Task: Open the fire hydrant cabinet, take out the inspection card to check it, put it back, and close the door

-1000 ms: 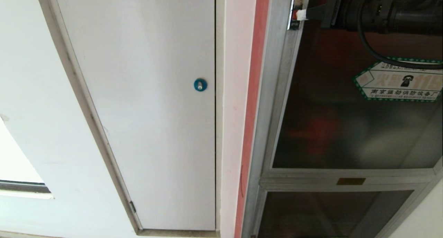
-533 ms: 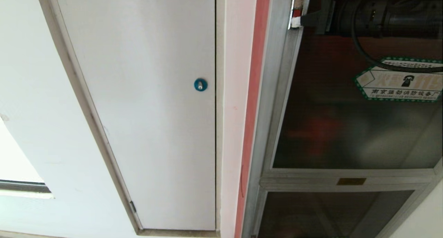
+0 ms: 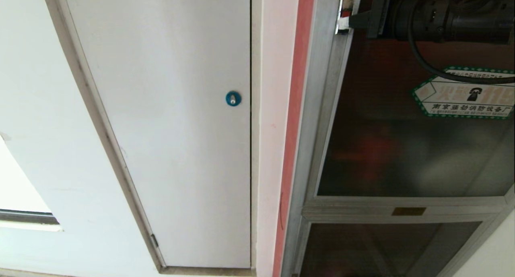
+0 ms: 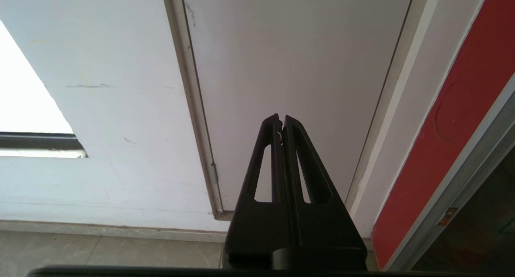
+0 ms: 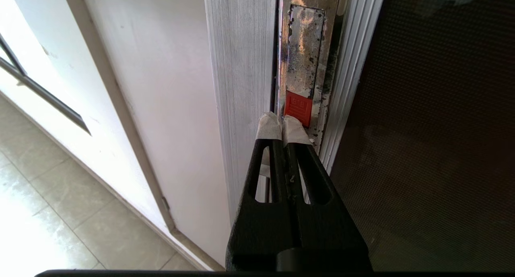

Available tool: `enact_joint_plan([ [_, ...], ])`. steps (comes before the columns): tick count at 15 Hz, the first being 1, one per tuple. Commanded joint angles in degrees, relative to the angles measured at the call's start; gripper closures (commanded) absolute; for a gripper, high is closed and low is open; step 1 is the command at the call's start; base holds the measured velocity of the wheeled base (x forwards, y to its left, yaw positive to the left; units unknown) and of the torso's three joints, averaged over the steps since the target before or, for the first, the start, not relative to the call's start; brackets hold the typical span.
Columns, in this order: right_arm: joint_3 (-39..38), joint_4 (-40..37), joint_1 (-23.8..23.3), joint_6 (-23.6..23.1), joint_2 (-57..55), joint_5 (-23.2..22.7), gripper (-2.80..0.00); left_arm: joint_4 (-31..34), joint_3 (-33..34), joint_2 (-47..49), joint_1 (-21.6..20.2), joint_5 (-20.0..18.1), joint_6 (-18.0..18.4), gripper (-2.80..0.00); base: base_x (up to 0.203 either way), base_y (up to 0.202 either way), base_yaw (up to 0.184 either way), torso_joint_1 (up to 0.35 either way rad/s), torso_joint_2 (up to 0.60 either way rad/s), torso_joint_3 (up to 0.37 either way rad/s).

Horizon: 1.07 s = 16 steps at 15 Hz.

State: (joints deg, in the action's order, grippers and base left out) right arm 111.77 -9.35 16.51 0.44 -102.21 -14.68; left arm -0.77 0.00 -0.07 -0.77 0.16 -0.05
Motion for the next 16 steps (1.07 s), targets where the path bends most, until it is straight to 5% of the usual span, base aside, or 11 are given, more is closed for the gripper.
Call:
enact_joint_plan([
  [1,0.0,0.3,-0.1,0.0,0.3,0.0,0.0,0.0,0.4,0.0,0.0,0.0,0.0,0.0,0.0,0.0,0.0,0.0,0.0,0.0],
  [16,-0.6,1.7,-0.2,0.1,1.9,0.5,0.0,0.0,0.4,0.0,0.0,0.0,0.0,0.0,0.0,0.0,0.0,0.0,0.0,0.0],
])
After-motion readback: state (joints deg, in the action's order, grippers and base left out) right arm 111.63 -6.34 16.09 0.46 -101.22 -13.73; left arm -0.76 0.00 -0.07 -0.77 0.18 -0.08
